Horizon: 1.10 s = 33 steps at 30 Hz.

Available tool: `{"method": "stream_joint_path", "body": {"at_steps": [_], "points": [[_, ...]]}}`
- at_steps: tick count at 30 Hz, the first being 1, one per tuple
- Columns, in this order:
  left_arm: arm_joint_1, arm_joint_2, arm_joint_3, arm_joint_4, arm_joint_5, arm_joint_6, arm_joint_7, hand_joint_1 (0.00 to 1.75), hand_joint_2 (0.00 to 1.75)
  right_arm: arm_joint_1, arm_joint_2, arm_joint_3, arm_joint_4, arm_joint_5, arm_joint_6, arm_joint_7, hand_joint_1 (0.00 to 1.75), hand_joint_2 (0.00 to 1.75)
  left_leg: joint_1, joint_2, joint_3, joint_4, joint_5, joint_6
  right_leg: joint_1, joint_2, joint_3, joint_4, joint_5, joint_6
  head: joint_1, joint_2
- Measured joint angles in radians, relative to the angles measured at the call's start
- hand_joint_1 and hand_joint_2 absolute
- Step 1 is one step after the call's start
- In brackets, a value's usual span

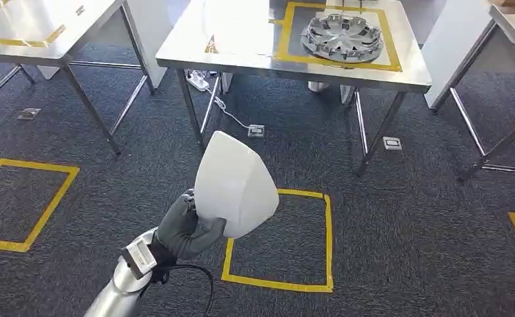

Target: Take the parts from the cabinet and place them on the table.

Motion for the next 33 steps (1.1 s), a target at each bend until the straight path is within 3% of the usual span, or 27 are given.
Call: {"method": "stream_joint_path", "body": {"at_steps": [2, 3, 4, 7, 8, 9, 10, 11, 13, 14, 17, 18, 19, 20, 22, 23, 24, 26, 28, 29, 32, 33], "points": [[0.003, 0.0, 0.0, 0.003, 0.0, 0.002, 0.0, 1.75, 1.75, 0.002, -0.001, -0.002, 0.0, 0.007, 0.002, 0.003, 0.0, 1.75, 0.0, 0.0, 0.005, 0.001, -0.01, 0.002, -0.001, 0.0, -0.092, 0.129, -0.058, 0.007, 0.002, 0.0], [0.005, 0.0, 0.0, 0.005, 0.0, 0.002, 0.0, 1.75, 1.75, 0.003, -0.001, -0.002, 0.0, 0.008, 0.003, 0.004, 0.0, 1.75, 0.0, -0.001, 0.01, 0.001, -0.015, 0.001, -0.002, 0.0, -0.118, 0.147, -0.051, 0.006, 0.004, 0.0], [0.006, 0.0, 0.0, 0.006, 0.0, 0.003, 0.0, 1.75, 1.75, 0.003, 0.0, -0.002, 0.0, 0.01, 0.005, 0.004, 0.0, 1.75, 0.0, -0.002, 0.019, 0.001, -0.022, 0.0, -0.004, 0.0, -0.12, 0.119, -0.014, 0.005, 0.006, 0.0], [0.008, 0.0, 0.0, 0.006, 0.0, 0.005, 0.0, 1.75, 1.75, 0.002, -0.001, -0.002, 0.0, 0.015, 0.005, 0.011, 0.0, 1.75, 0.001, -0.002, 0.049, 0.001, -0.048, -0.011, -0.005, -0.002, -0.03, -0.138, 0.165, 0.002, 0.009, 0.0], [0.008, 0.0, 0.0, 0.007, 0.0, 0.005, 0.0, 1.75, 1.75, 0.001, -0.001, -0.002, 0.0, 0.017, 0.005, 0.014, 0.0, 1.75, -0.003, -0.002, 0.057, 0.003, -0.052, -0.017, 0.0, -0.003, -0.027, -0.15, 0.128, -0.004, 0.01, 0.0], [0.008, 0.0, 0.0, 0.006, 0.0, 0.007, 0.0, 1.75, 1.75, -0.001, -0.001, -0.002, 0.0, 0.018, 0.005, 0.017, 0.0, 1.75, -0.003, -0.003, 0.052, 0.001, -0.055, -0.023, 0.005, -0.005, -0.028, -0.154, 0.113, -0.014, 0.011, 0.0], [0.009, 0.0, 0.0, 0.006, 0.0, 0.007, 0.0, 1.75, 1.75, 0.002, -0.001, -0.002, 0.0, 0.019, 0.005, 0.019, 0.0, 1.75, -0.004, -0.002, 0.054, -0.002, -0.058, -0.03, 0.005, -0.004, -0.026, -0.159, 0.134, -0.023, 0.01, 0.0], [0.01, 0.0, -0.001, 0.006, 0.0, 0.008, 0.0, 1.75, 1.75, 0.004, -0.001, -0.002, 0.0, 0.022, 0.005, 0.018, 0.0, 1.75, -0.004, -0.002, 0.059, 0.01, -0.052, -0.037, 0.002, -0.004, -0.025, -0.159, 0.133, -0.031, 0.01, 0.0], [0.009, 0.001, 0.0, 0.006, 0.0, 0.009, 0.0, 1.75, 1.75, 0.002, -0.001, -0.002, 0.0, 0.027, 0.005, 0.018, 0.0, 1.75, -0.002, -0.001, 0.062, 0.025, -0.068, -0.046, -0.003, -0.002, -0.001, -0.165, 0.131, -0.044, 0.009, 0.0], [0.005, 0.001, 0.0, 0.005, 0.002, 0.009, 0.0, 1.75, 1.75, 0.0, -0.001, -0.002, 0.0, 0.027, 0.005, 0.018, 0.0, 1.75, -0.003, -0.001, 0.044, 0.066, -0.081, -0.051, -0.003, -0.002, 0.007, -0.166, 0.126, -0.05, 0.003, 0.0], [0.01, 0.002, 0.0, 0.007, 0.002, 0.01, 0.0, 1.75, 1.75, -0.002, -0.001, -0.002, 0.0, 0.03, 0.006, 0.019, 0.0, 1.75, 0.002, -0.001, -0.096, 0.285, -0.171, -0.06, -0.002, -0.002, 0.02, -0.166, 0.11, -0.056, -0.004, 0.0], [0.014, 0.003, 0.0, 0.008, 0.002, 0.01, 0.0, 1.75, 1.75, 0.0, -0.001, -0.002, 0.0, 0.03, 0.009, 0.02, 0.0, 1.75, 0.002, -0.001, -0.126, 0.316, -0.173, -0.06, -0.002, -0.001, 0.026, -0.165, 0.104, -0.055, -0.005, 0.0], [0.015, 0.003, 0.0, 0.009, 0.002, 0.01, 0.0, 1.75, 1.75, 0.0, -0.001, -0.002, 0.0, 0.031, 0.011, 0.021, 0.0, 1.75, 0.003, -0.001, -0.132, 0.3, -0.146, -0.059, -0.002, -0.001, 0.034, -0.165, 0.099, -0.054, -0.006, 0.0], [0.015, 0.003, 0.0, 0.01, 0.002, 0.01, 0.0, 1.75, 1.75, 0.0, -0.001, -0.002, 0.0, 0.032, 0.013, 0.022, 0.0, 1.75, 0.003, -0.001, -0.119, 0.247, -0.1, -0.056, -0.002, 0.0, 0.043, -0.165, 0.092, -0.052, -0.007, 0.0], [0.014, 0.003, 0.0, 0.009, 0.002, 0.01, 0.0, 1.75, 1.75, -0.002, -0.001, -0.002, 0.0, 0.036, 0.014, 0.022, 0.0, 1.75, 0.003, 0.0, -0.051, 0.064, 0.023, -0.049, -0.002, 0.0, 0.067, -0.165, 0.076, -0.046, -0.009, 0.0], [0.015, 0.004, 0.0, 0.01, 0.002, 0.01, 0.0, 1.75, 1.75, -0.002, -0.001, -0.002, 0.0, 0.036, 0.017, 0.023, 0.0, 1.75, 0.0, 0.0, -0.036, 0.025, 0.02, -0.044, -0.001, 0.0, 0.075, -0.165, 0.07, -0.041, -0.01, 0.0], [0.014, 0.004, 0.001, 0.011, 0.002, 0.01, 0.0, 1.75, 1.75, -0.005, -0.001, -0.002, 0.0, 0.036, 0.017, 0.025, 0.0, 1.75, -0.004, 0.0, -0.038, 0.019, -0.028, -0.039, 0.001, 0.002, 0.071, -0.164, 0.065, -0.033, -0.013, 0.0], [0.017, 0.005, 0.002, 0.01, 0.003, 0.011, 0.0, 1.75, 1.75, -0.004, -0.001, -0.002, 0.0, 0.036, 0.017, 0.029, 0.0, 1.75, -0.002, -0.003, -0.031, 0.011, 0.006, -0.024, 0.002, 0.0, 0.075, -0.152, 0.068, -0.019, -0.011, 0.0], [0.016, 0.005, 0.002, 0.01, 0.002, 0.011, 0.0, 1.75, 1.75, -0.006, -0.002, -0.002, 0.0, 0.036, 0.018, 0.031, 0.0, 1.75, 0.002, -0.003, -0.007, 0.004, 0.004, -0.011, 0.001, 0.0, 0.078, -0.138, 0.062, -0.009, -0.009, 0.0], [0.014, 0.005, 0.002, 0.009, 0.003, 0.011, 0.0, 1.75, 1.75, -0.009, -0.001, -0.002, 0.0, 0.036, 0.018, 0.029, 0.0, 1.75, 0.003, -0.002, 0.001, 0.002, 0.001, -0.006, -0.001, 0.0, 0.063, -0.104, 0.053, -0.004, -0.005, 0.0], [0.016, 0.004, 0.002, 0.01, 0.003, 0.011, 0.0, 1.75, 1.75, -0.011, -0.002, -0.002, 0.0, 0.037, 0.018, 0.029, 0.0, 1.75, 0.002, -0.001, 0.006, 0.002, -0.011, 0.001, -0.001, 0.0, -0.071, 0.099, -0.041, 0.003, 0.002, 0.0], [0.016, 0.004, 0.002, 0.012, 0.003, 0.011, 0.0, 1.75, 1.75, -0.009, -0.002, -0.002, 0.0, 0.036, 0.019, 0.029, 0.0, 1.75, 0.001, -0.002, 0.009, 0.002, -0.016, 0.001, -0.002, 0.0, -0.11, 0.143, -0.05, 0.006, 0.003, 0.0]]}}
